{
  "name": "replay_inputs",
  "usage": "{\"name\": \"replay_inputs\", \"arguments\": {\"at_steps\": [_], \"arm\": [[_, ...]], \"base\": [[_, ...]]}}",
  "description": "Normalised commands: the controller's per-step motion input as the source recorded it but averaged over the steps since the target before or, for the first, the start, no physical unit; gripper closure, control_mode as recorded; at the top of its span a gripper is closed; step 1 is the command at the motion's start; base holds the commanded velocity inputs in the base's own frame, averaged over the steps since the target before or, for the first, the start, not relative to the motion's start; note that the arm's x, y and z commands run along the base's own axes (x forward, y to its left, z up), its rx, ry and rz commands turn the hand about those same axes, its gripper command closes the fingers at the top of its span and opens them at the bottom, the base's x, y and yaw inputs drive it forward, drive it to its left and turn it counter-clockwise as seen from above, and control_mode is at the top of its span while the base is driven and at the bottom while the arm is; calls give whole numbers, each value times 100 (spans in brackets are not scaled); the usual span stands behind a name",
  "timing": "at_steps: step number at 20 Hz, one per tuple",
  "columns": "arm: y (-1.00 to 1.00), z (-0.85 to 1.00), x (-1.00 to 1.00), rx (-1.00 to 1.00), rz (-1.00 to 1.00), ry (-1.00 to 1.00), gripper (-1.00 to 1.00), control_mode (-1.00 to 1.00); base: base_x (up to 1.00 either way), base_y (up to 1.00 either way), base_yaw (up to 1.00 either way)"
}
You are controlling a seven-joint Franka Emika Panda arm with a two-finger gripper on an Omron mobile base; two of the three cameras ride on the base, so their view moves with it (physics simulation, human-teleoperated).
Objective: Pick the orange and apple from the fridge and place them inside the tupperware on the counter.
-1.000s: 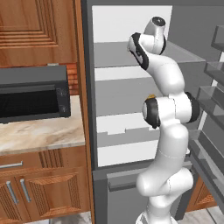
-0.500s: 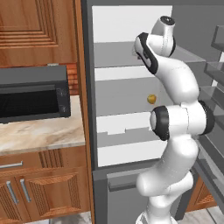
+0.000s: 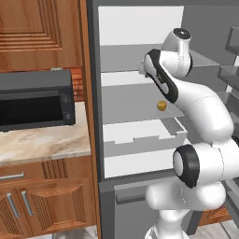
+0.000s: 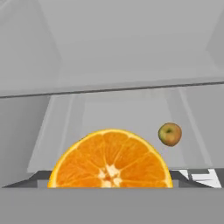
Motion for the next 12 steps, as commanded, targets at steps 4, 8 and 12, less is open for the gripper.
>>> {"name": "replay_inputs", "arguments": {"at_steps": [4,8,12], "arm": [[45,-29,-100,0,13,1,100,-100],[25,-17,-100,0,13,1,100,-100],[5,-4,-25,0,3,0,100,100]], "base": [[0,0,0],[0,0,0],[-75,24,10]]}}
